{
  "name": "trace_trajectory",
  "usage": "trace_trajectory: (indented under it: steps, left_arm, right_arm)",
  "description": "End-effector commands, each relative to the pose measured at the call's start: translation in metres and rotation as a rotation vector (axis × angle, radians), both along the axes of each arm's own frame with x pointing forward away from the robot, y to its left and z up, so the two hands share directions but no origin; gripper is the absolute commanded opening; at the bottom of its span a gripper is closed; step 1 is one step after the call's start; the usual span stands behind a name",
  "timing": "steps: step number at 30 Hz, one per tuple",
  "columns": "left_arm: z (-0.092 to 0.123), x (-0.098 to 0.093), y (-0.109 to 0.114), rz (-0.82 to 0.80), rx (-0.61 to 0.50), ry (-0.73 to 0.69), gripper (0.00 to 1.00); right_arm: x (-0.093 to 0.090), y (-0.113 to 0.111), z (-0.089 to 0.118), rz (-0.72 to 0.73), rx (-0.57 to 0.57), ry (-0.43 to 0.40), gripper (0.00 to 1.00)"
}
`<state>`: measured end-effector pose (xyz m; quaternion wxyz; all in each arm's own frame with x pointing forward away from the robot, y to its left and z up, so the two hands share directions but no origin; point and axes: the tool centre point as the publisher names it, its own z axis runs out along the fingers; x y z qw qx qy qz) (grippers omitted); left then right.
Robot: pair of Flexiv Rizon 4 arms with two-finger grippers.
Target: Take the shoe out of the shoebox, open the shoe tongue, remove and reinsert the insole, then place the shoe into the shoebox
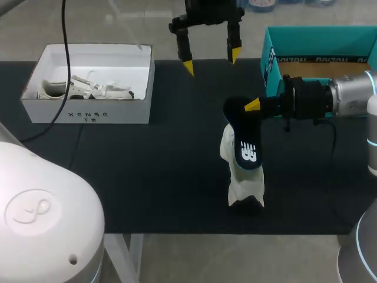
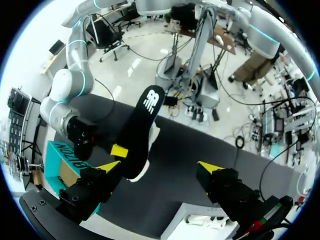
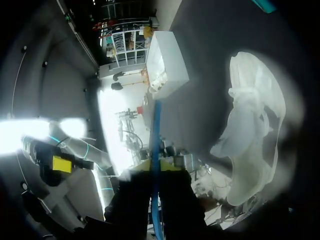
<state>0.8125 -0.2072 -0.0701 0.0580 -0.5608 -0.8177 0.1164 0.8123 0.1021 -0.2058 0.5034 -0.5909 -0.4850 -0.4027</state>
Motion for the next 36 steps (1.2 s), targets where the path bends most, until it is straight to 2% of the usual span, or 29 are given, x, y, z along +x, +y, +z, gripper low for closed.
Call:
trace_trajectory:
  steps: [1, 4, 6, 36]
  left_arm:
    - [-0.0124, -0.0076, -0.0011, -0.013, -0.032, -0.018, 1.0]
    - [-0.0161, -0.0121, -0.007, -0.038, -0.029, 0.004, 1.0]
    - [-0.0156, -0.0102, -0.0101, 0.049, 0.029, -0.033, 1.0]
    - [-0.0156, -0.0102, -0.0101, 0.049, 0.029, -0.033, 1.0]
  right_arm:
    - [-0.0006, 0.0004, 0.0002, -0.002, -0.002, 0.0, 0.0]
    - [-0.0006, 0.0004, 0.0002, -0.002, -0.002, 0.0, 0.0]
    - [-0.0006, 0.0004, 0.0002, -0.002, -0.002, 0.0, 0.0]
    - [-0.0006, 0.0004, 0.0002, -0.002, -0.002, 0.0, 0.0]
